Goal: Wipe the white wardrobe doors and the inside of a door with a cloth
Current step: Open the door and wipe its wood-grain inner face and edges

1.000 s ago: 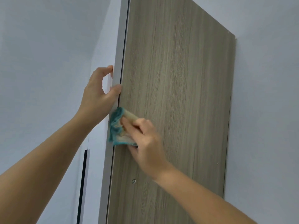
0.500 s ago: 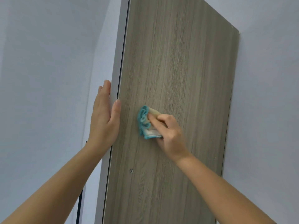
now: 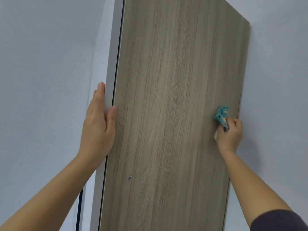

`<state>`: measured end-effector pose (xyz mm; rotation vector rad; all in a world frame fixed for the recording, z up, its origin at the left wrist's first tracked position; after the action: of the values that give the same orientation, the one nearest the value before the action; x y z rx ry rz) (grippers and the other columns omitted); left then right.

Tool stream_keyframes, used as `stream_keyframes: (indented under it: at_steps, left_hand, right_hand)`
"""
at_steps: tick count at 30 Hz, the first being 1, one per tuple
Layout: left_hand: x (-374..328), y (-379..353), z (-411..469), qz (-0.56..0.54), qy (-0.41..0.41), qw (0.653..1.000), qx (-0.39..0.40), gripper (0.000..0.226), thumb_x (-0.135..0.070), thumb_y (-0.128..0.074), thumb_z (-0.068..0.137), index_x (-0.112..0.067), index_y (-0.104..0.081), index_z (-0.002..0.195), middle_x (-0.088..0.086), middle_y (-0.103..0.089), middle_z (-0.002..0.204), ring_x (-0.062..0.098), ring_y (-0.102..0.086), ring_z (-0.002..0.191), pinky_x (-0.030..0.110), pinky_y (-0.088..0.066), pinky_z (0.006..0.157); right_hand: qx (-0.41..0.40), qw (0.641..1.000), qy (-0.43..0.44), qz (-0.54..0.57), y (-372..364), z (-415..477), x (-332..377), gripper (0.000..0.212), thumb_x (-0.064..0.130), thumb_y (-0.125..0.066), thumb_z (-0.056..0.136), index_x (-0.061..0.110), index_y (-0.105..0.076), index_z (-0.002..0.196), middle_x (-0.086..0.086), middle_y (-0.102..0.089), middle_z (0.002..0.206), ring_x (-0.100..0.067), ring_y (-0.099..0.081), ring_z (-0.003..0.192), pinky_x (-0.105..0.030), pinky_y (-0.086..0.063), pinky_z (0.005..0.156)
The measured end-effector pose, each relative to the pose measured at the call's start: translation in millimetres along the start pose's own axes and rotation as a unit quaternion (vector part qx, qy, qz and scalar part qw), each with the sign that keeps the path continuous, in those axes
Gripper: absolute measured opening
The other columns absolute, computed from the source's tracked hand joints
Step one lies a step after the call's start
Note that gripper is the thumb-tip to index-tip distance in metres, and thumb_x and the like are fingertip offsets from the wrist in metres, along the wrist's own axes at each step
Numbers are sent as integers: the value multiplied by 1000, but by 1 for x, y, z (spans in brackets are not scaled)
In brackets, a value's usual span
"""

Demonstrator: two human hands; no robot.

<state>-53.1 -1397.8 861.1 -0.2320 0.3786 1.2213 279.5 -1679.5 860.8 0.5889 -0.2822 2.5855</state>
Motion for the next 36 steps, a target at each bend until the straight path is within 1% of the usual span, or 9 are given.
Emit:
stream_keyframes:
  at_steps: [3, 6, 9, 13, 17, 22, 29, 34, 36]
  left_hand:
    - [0, 0, 0, -1, -1, 1000, -2, 57, -27, -35, 104, -28, -11, 156, -16, -18, 160, -1, -16, 146, 25, -17, 120]
    - [1, 0, 0, -6, -2, 1000, -2, 57, -26, -36, 104, -29, -11, 156, -15, -20, 160, 0, -18, 146, 29, -19, 121]
    - [1, 0, 0, -12, -2, 1000, -3, 57, -25, -37, 104, -28, -13, 156, -15, -22, 160, 0, -19, 146, 32, -21, 121]
    - [1, 0, 0, -24, -5, 1000, -1, 56, -24, -37, 104, -28, -13, 156, -16, -22, 160, -1, -19, 146, 31, -20, 121]
    - [2, 0, 1, -33, -7, 999, 2, 56, -23, -37, 105, -27, -14, 156, -15, -22, 160, -1, -20, 145, 31, -21, 121]
    - [5, -2, 3, -79, -11, 997, 12, 56, -17, -38, 105, -24, -15, 155, -11, -25, 159, 6, -27, 145, 42, -26, 120]
    - [10, -2, 7, -114, -16, 993, 31, 53, -16, -38, 105, -20, -18, 153, -5, -24, 159, 9, -23, 146, 44, -24, 120]
    - [13, 6, 12, -90, -29, 995, 41, 51, -19, -43, 102, -16, -25, 150, -3, -31, 153, 6, -26, 144, 42, -24, 120]
    - [15, 8, 15, -88, -25, 994, 53, 51, -23, -44, 101, -17, -27, 148, -5, -33, 152, 6, -28, 143, 44, -26, 119]
  right_hand:
    - [-12, 995, -86, -58, 5, 11, -41, 27, -4, -60, 83, -7, -64, 110, -26, -55, 111, -38, -57, 96, -31, -39, 79]
    - [4, 982, -140, -129, 8, 15, -68, 22, 1, -58, 84, -7, -65, 103, -30, -57, 107, -45, -55, 96, -44, -43, 81]
    - [15, 976, -161, -144, 10, 15, -72, 21, 2, -57, 85, -6, -65, 102, -31, -56, 105, -45, -54, 95, -43, -42, 78]
    - [4, 982, -162, -94, 7, -3, -53, 23, 0, -56, 85, -6, -65, 106, -29, -54, 108, -41, -56, 94, -36, -41, 78]
    - [-9, 993, -121, -9, 4, -44, -2, 31, -7, -57, 85, -9, -63, 115, -23, -51, 108, -26, -51, 88, -13, -28, 72]
    - [-24, 993, -72, 88, 2, -95, 71, 29, -12, -62, 80, -7, -66, 108, -6, -45, 98, -12, -47, 78, 2, -32, 68]
    - [39, 985, 30, 164, -6, -155, 168, 46, -6, -68, 79, 2, -63, 124, -1, -48, 99, -5, -50, 82, -11, -45, 72]
    - [105, 965, 149, 190, -10, -207, 234, 46, 9, -69, 82, 7, -61, 128, 0, -49, 105, -15, -55, 91, -24, -51, 77]
    - [150, 951, 192, 193, -13, -233, 249, 52, 8, -71, 82, 10, -58, 132, 2, -48, 109, -18, -56, 94, -29, -53, 76]
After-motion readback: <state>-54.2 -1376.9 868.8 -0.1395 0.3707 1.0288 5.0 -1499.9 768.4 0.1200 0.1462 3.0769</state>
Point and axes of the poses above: each hand's wrist, its own z-axis towards the middle knuckle, its own y-axis out of the back of the hand, x = y × z, the point moved 7 cm from there along z, towards the middle knuckle
